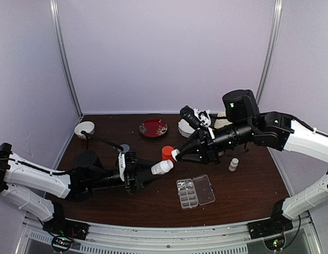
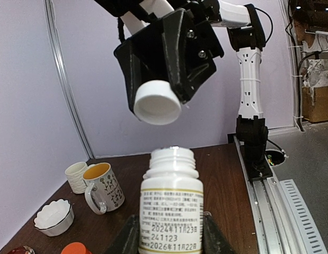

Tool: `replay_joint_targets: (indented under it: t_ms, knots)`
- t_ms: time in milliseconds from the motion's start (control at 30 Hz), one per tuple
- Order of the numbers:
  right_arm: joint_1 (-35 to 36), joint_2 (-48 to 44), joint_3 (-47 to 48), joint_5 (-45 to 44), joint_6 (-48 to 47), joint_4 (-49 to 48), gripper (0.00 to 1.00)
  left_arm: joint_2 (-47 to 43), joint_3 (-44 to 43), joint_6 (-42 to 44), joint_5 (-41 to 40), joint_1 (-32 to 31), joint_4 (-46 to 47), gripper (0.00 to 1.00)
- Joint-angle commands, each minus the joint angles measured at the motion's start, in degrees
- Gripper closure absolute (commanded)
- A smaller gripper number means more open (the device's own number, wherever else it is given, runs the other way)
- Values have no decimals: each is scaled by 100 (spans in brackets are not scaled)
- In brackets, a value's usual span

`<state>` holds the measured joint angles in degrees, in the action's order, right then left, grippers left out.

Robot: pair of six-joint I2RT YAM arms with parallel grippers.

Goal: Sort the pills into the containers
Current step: Screw the lid of the pill bottle onto the pill bottle.

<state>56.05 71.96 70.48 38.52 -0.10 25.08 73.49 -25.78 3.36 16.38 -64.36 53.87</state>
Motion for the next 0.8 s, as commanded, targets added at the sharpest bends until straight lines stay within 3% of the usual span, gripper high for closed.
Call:
replay_joint_targets:
  t_ms: [0,500,767]
  knots:
    - [194,194,350,-367,-391,528,79,-17,-154,-72,93,-27,168,95]
    - [519,557,612,-899,-629,829,79,-2,-164,-76,109,-24,152,95]
    - [620,595,469,-676,-841,664,80,-42,-164,-106,99,-31,151,95]
